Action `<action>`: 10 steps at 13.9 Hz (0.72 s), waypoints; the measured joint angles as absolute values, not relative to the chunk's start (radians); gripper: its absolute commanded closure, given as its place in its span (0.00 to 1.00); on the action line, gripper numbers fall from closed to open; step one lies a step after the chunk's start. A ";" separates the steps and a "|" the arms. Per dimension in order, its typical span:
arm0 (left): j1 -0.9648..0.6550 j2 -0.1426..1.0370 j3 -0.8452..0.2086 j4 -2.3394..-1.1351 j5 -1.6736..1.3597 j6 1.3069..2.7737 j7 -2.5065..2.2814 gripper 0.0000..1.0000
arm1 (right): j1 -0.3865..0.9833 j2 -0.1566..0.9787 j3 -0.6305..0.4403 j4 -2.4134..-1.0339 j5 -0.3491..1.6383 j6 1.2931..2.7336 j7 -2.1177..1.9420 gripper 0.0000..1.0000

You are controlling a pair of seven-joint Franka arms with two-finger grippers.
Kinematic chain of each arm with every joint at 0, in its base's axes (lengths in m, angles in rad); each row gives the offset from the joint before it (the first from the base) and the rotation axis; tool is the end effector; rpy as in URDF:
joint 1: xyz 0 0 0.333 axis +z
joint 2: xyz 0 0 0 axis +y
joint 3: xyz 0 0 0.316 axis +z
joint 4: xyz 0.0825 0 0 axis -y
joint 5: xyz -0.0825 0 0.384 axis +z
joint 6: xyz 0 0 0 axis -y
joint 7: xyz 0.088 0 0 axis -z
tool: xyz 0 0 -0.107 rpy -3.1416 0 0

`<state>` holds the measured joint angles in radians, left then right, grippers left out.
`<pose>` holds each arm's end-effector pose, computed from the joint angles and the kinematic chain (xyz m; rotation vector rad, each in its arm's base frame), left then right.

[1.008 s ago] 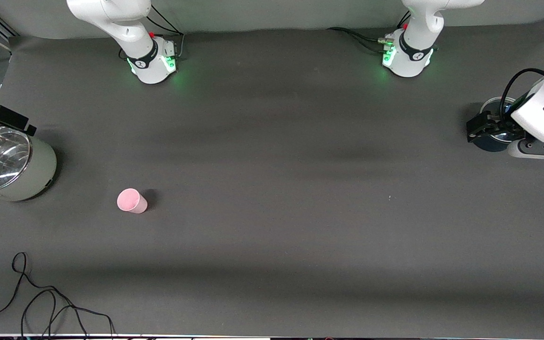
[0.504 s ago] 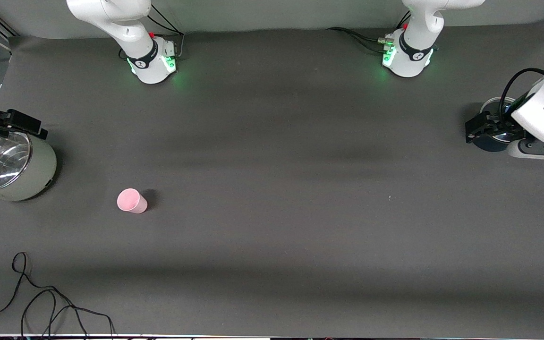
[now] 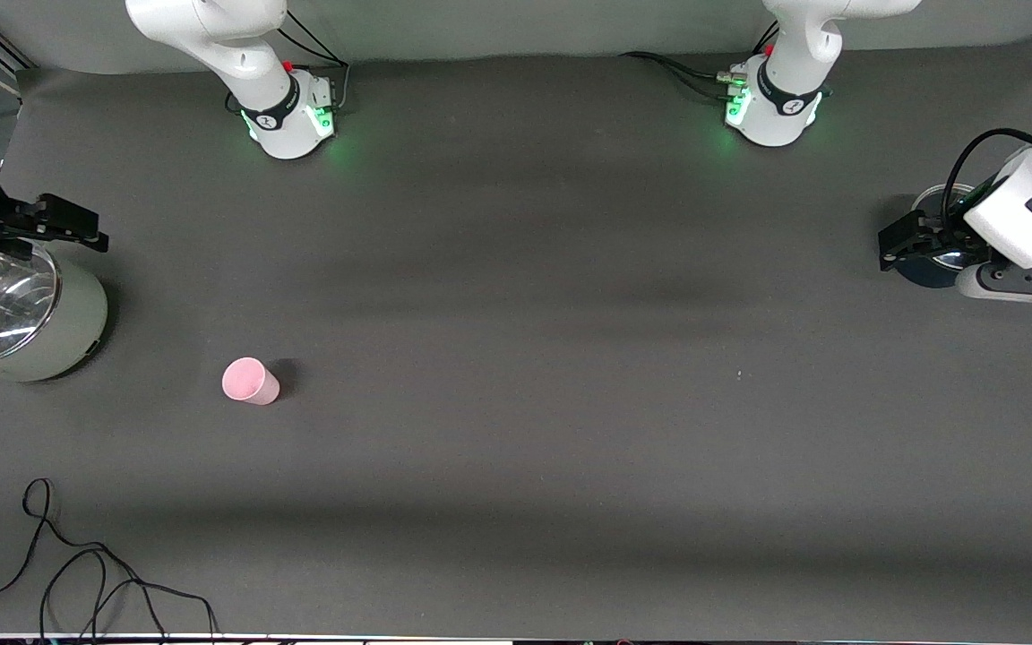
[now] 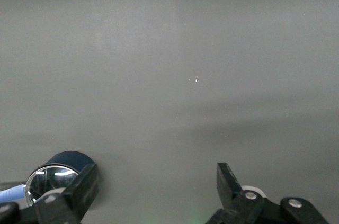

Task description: Transfer pink cup from left to right arm

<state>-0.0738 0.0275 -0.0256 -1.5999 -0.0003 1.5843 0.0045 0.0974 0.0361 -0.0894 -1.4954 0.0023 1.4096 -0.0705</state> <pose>0.5598 -0.0557 0.5966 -3.1356 0.1630 0.0677 0.5486 0.0056 0.6265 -3.1305 -0.1231 0.1909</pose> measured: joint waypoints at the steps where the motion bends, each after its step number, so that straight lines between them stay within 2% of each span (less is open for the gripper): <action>1: -0.074 0.028 -0.025 -1.600 0.000 1.584 0.004 0.01 | 0.120 0.036 -0.097 -1.494 -0.001 1.410 -0.069 0.00; 4: -0.074 0.028 -0.025 -1.600 -0.002 1.586 0.004 0.01 | 0.181 0.036 -0.129 -1.492 -0.002 1.410 -0.058 0.00; 10: -0.074 0.028 -0.024 -1.600 -0.004 1.592 0.003 0.00 | 0.160 0.042 -0.135 -1.492 0.021 1.410 -0.052 0.00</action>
<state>-0.0740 0.0275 -0.0236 -1.5997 -0.0040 1.5919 0.0025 0.1596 0.0415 -0.1352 -1.4920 0.0210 1.4101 -0.0515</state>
